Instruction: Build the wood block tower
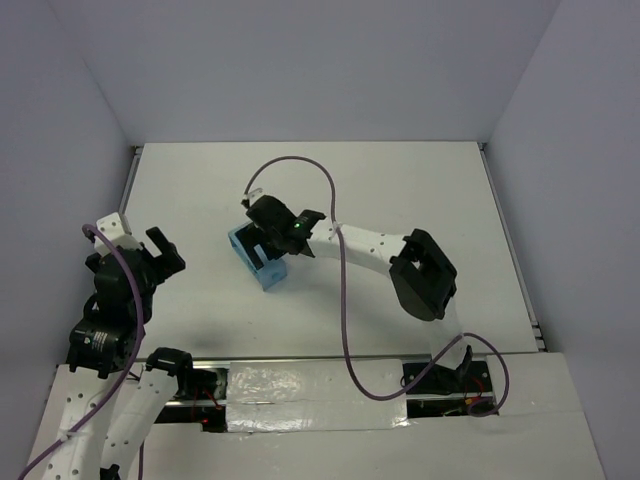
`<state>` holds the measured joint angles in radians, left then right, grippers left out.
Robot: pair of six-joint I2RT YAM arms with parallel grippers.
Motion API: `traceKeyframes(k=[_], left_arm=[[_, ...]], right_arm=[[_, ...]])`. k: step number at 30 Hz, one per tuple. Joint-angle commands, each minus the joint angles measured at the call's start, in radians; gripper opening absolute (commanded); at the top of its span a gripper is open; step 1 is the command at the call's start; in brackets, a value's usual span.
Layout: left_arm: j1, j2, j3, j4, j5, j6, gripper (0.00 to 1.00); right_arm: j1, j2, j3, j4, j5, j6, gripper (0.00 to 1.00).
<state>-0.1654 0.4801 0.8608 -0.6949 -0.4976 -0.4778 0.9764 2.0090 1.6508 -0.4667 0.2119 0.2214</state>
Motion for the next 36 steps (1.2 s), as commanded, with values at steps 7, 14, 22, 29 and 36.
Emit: traceKeyframes(k=[7,14,22,29,36], left_arm=[[-0.002,0.000,0.018,0.035,0.014,-0.001,1.00],[-0.003,-0.001,0.018,0.038,0.017,0.001,1.00],[-0.002,0.002,0.017,0.040,0.021,0.002,1.00],[-0.003,0.000,0.018,0.032,0.004,-0.005,1.00],[-0.003,0.006,0.018,0.034,0.004,-0.004,1.00]], right_arm=[[-0.002,0.102,0.076,0.023,-0.158,0.036,1.00],[-0.005,0.146,0.113,0.019,-0.152,0.047,0.94],[0.083,0.158,0.168,-0.016,0.056,0.021,0.54],[0.246,0.354,0.475,-0.284,0.556,0.027,0.52],[0.251,0.402,0.578,-0.343,0.620,0.024,0.52]])
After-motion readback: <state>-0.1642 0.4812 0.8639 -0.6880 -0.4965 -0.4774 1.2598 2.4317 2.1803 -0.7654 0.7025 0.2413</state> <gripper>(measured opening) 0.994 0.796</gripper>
